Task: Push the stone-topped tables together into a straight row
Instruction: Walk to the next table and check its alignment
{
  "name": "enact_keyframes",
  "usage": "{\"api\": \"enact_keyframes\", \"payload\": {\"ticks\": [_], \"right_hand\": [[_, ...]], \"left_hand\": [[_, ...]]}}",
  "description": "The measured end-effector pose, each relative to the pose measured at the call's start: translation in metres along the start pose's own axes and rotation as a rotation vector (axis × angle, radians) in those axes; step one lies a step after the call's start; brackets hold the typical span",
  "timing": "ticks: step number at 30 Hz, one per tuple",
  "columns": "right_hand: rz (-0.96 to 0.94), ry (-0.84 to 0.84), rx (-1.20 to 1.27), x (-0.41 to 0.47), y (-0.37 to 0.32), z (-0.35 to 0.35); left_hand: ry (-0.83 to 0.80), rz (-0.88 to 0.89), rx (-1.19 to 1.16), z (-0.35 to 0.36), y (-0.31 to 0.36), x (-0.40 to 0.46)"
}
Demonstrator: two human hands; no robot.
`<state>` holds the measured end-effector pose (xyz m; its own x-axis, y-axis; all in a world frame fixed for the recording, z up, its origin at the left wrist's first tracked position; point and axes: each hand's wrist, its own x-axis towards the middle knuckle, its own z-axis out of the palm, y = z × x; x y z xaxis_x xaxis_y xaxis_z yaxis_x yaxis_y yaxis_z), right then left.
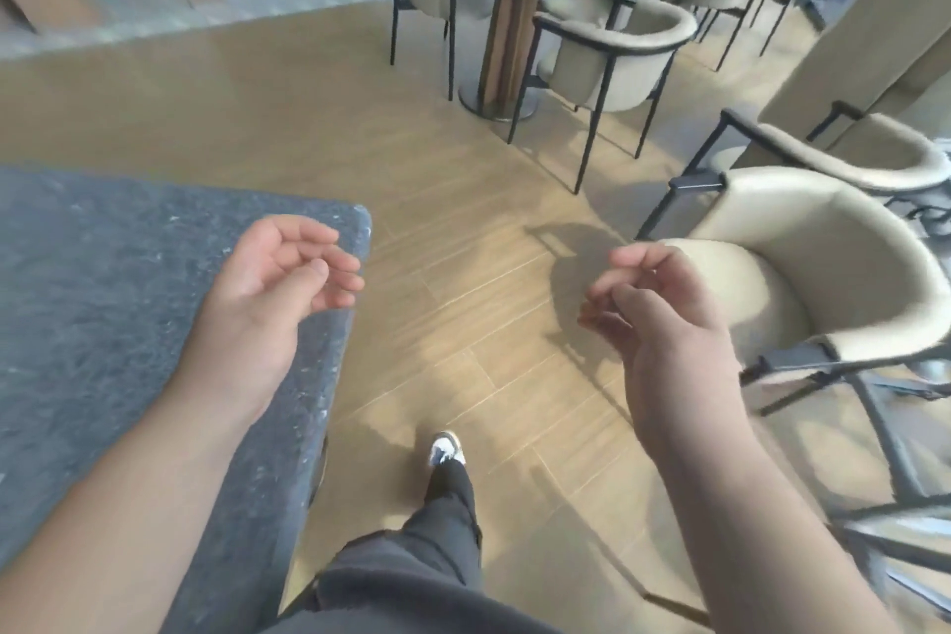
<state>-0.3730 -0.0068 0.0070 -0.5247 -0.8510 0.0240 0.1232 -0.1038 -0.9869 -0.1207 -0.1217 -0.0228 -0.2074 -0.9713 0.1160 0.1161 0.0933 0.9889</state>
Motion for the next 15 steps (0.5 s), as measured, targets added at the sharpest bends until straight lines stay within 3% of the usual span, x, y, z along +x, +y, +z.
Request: {"api": "enact_keyframes", "payload": {"ticks": [7, 15], "right_hand": [[0.028, -0.273, -0.089, 0.210, 0.005, 0.089], [0.050, -0.656, -0.053, 0.362, 0.030, 0.192]], "left_hand": [[0.146, -0.062, 0.118, 0.001, -0.030, 0.159], [0.584, -0.011, 0.233, -0.041, -0.006, 0.224]]}}
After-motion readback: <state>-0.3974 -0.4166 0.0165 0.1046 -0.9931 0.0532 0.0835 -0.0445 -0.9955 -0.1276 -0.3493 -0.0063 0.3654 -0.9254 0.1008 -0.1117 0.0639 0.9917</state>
